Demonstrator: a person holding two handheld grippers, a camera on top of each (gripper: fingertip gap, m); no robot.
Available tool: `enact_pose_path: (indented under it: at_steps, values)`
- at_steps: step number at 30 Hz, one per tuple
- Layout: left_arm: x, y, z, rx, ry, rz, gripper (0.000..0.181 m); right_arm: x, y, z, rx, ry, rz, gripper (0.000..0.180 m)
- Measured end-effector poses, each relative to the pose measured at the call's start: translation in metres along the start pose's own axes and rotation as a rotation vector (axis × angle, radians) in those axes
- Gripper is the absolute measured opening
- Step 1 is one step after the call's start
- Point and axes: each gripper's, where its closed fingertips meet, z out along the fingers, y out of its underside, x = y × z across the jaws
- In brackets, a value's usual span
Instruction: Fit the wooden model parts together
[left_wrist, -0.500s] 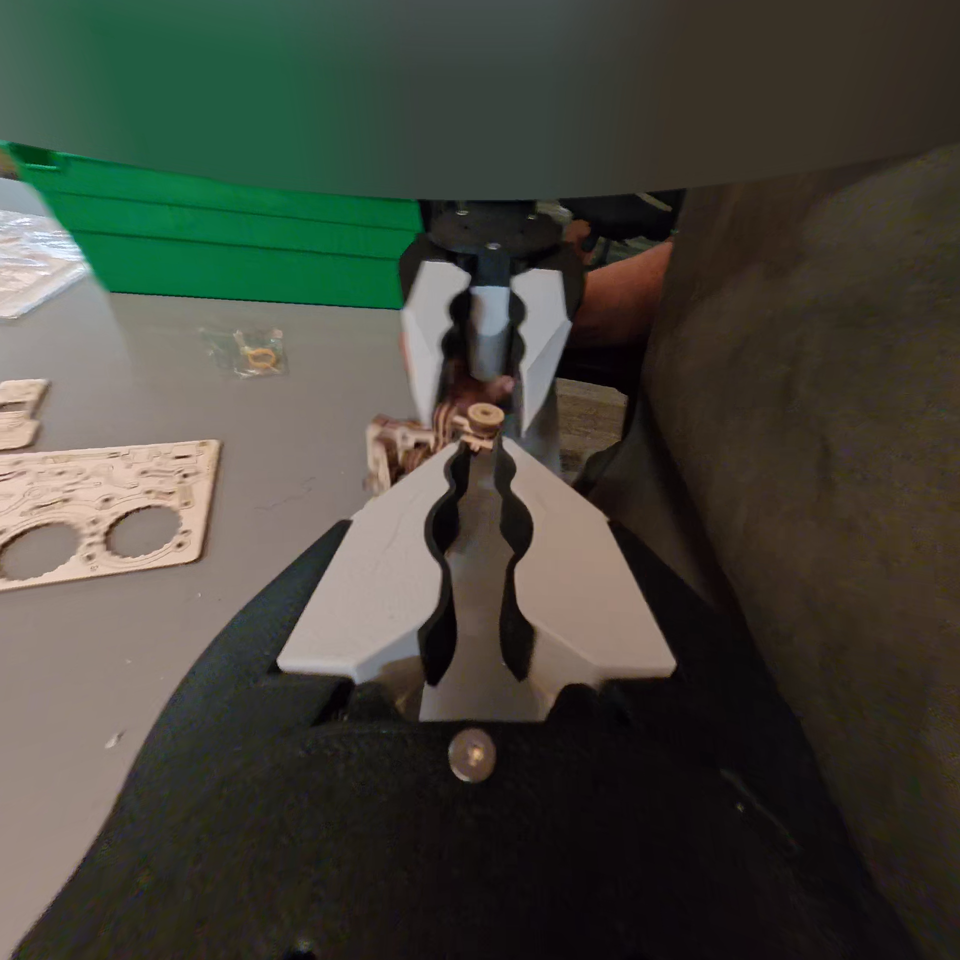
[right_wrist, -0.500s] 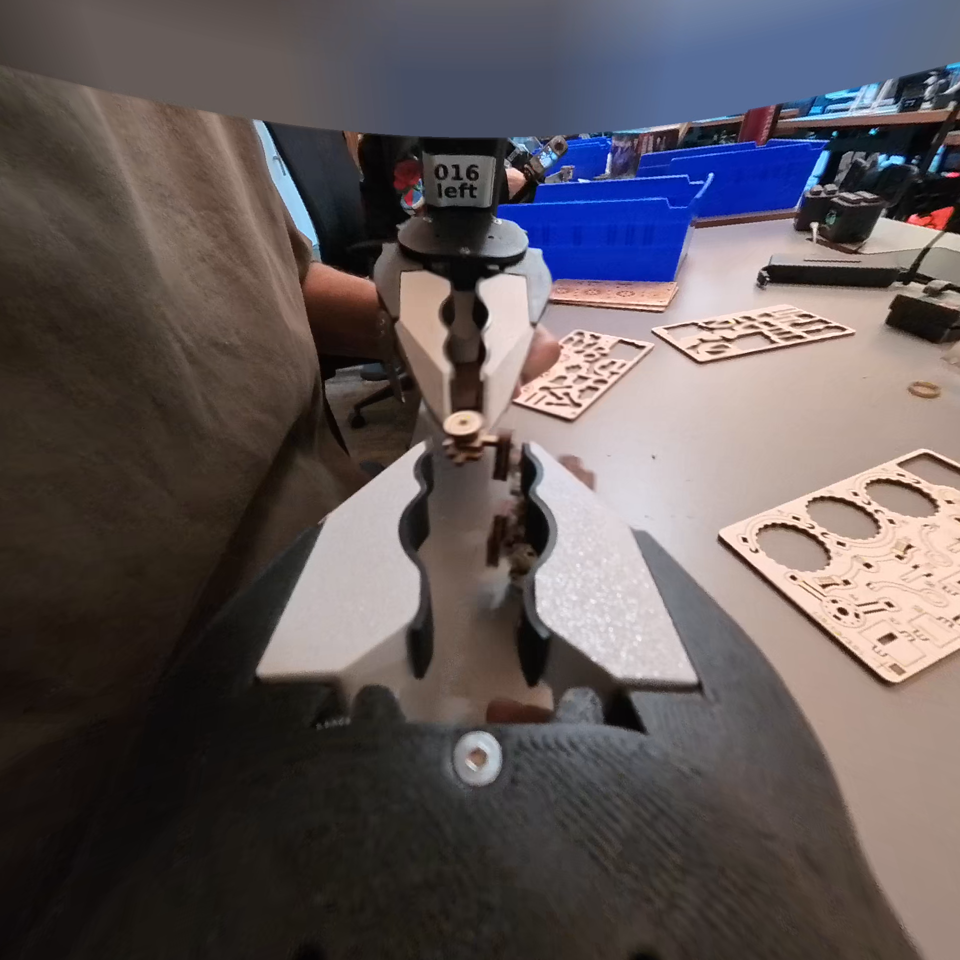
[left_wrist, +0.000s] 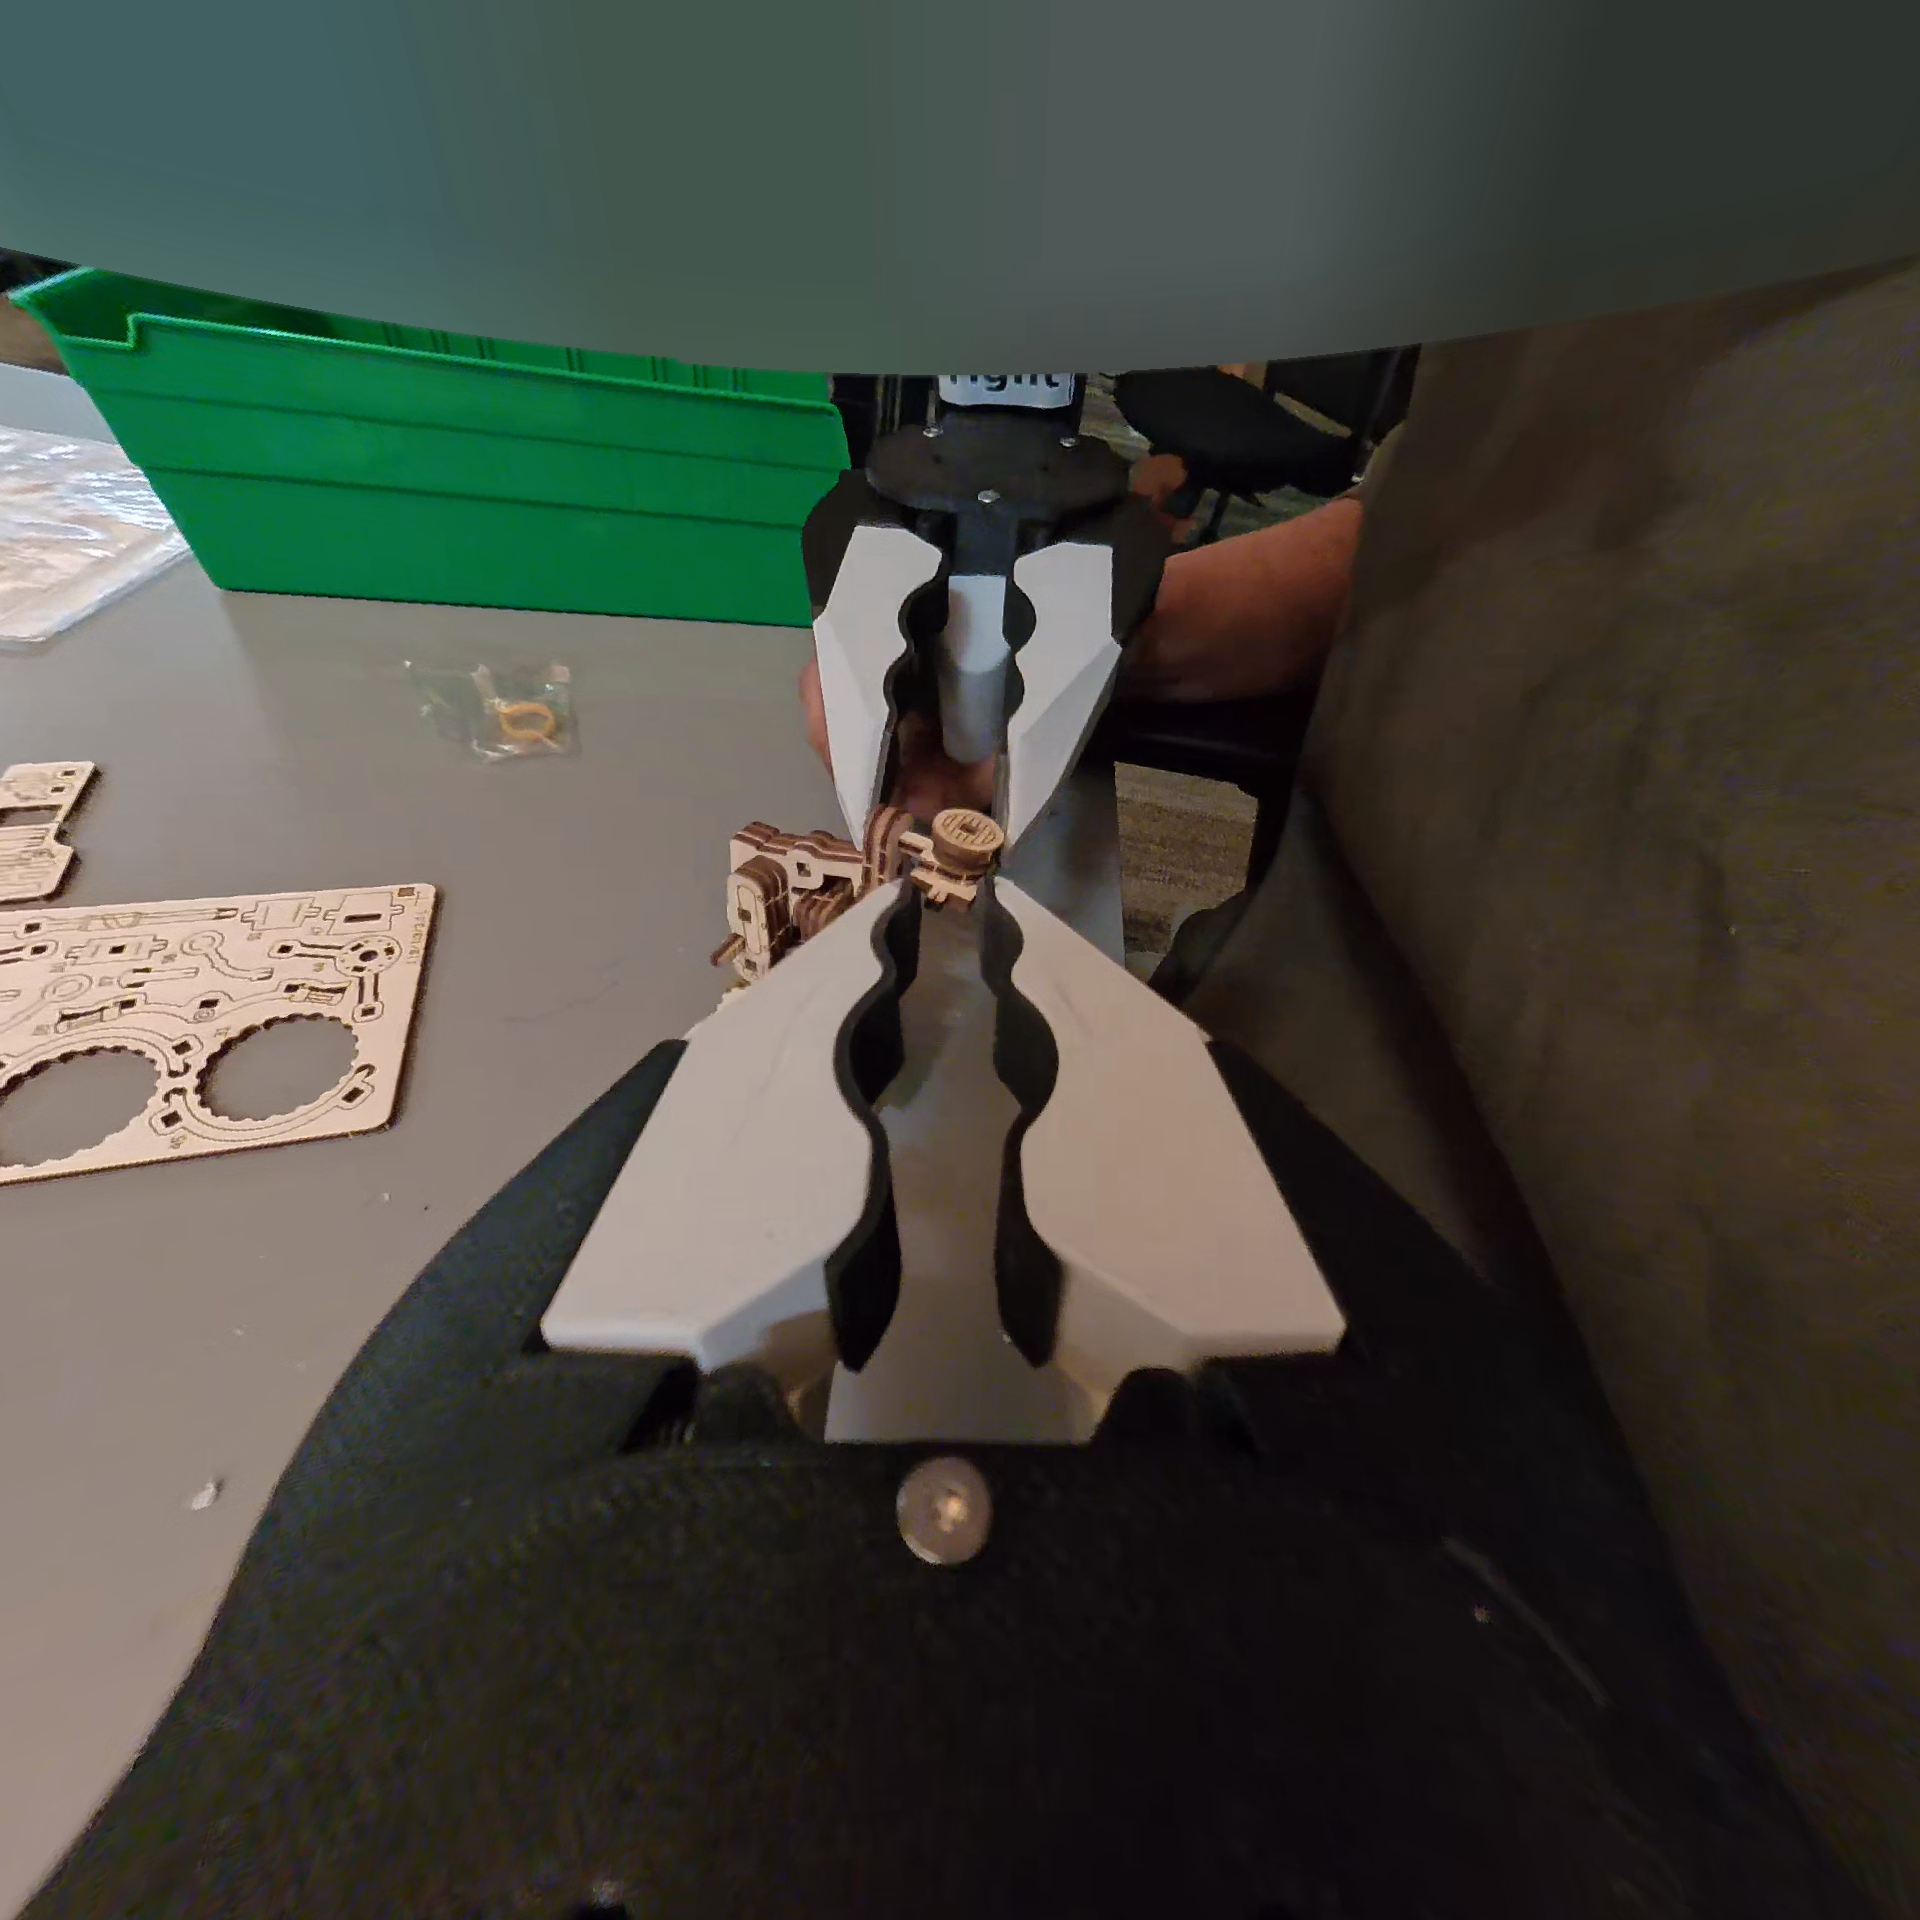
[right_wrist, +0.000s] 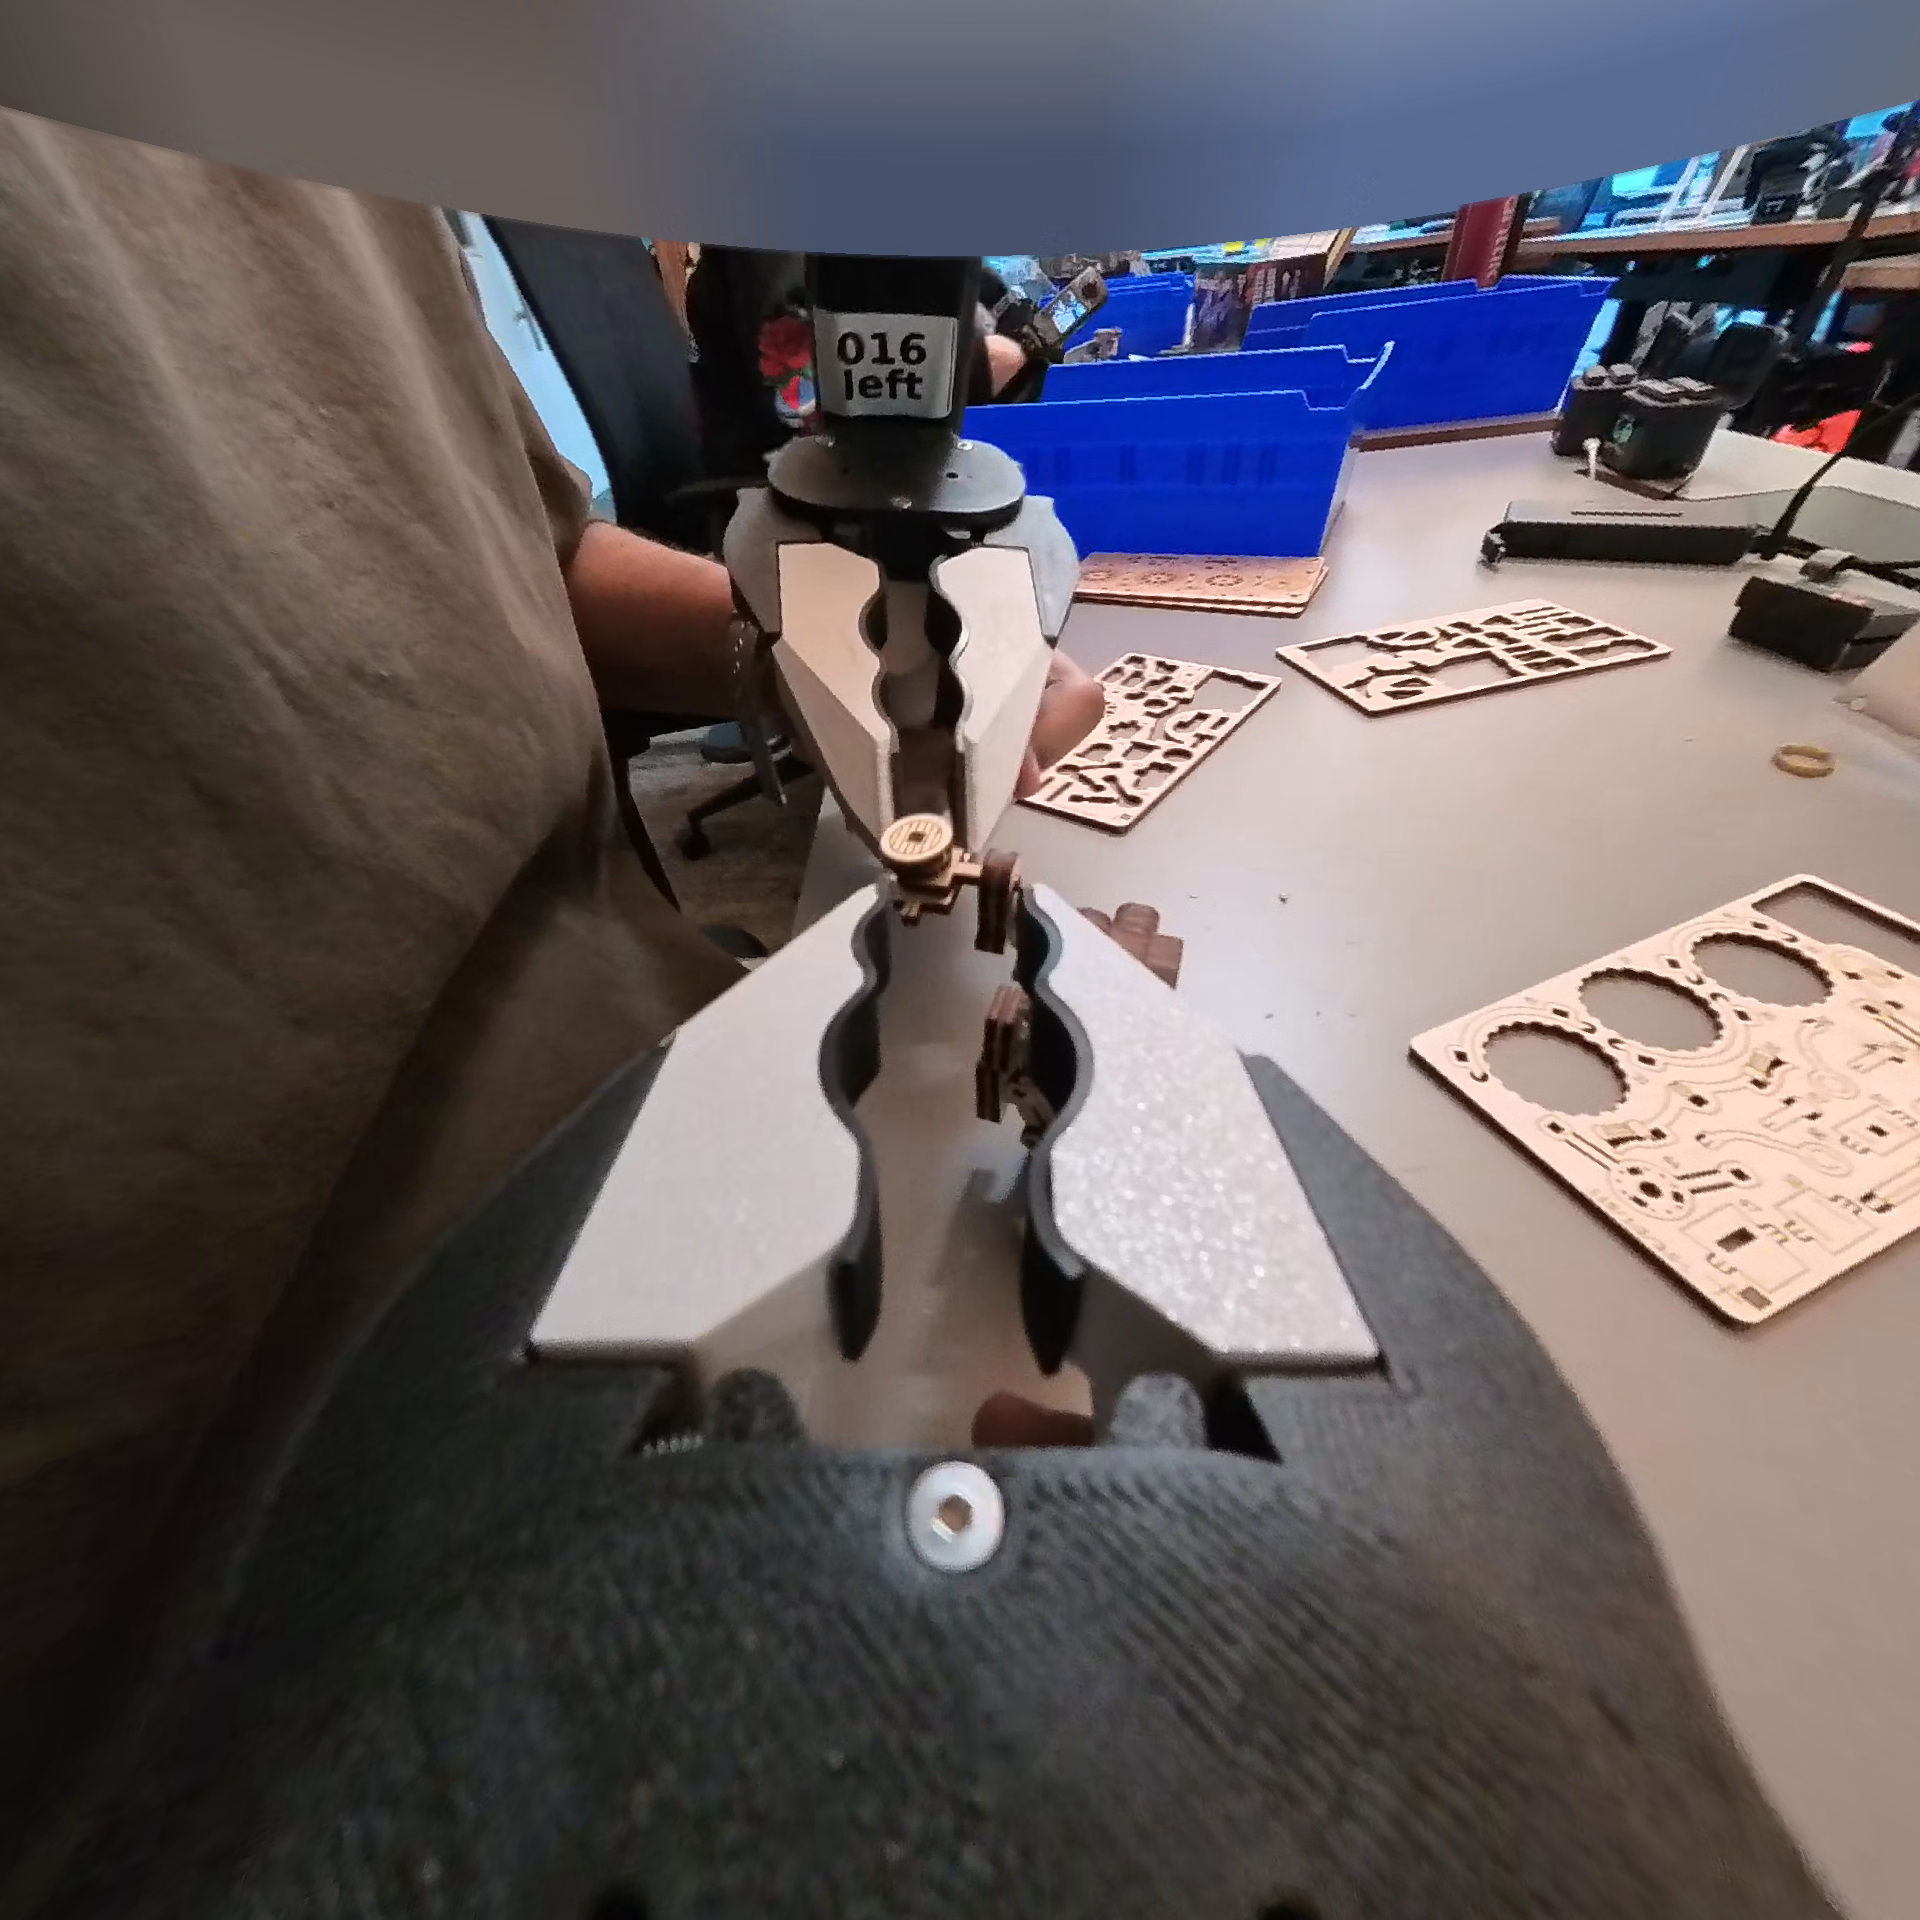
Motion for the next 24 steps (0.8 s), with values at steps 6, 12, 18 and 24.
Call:
enact_pose_path:
  at_steps: [6,12,18,24]
  values:
    - [-0.003,0.002,0.000,0.001,-0.023,0.018,0.020,-0.001,0.001,-0.001,-0.001,-0.005,-0.003,0.018]
    - [0.003,0.004,0.001,0.013,0.017,0.015,0.030,-0.005,0.001,-0.002,-0.004,-0.032,-0.007,0.018]
    - [0.008,0.006,0.004,0.022,0.053,0.014,0.029,-0.009,0.000,-0.005,0.022,-0.098,0.043,0.018]
    - [0.011,0.004,0.008,0.047,0.061,-0.003,0.028,-0.010,-0.001,-0.006,0.032,-0.124,0.066,0.018]
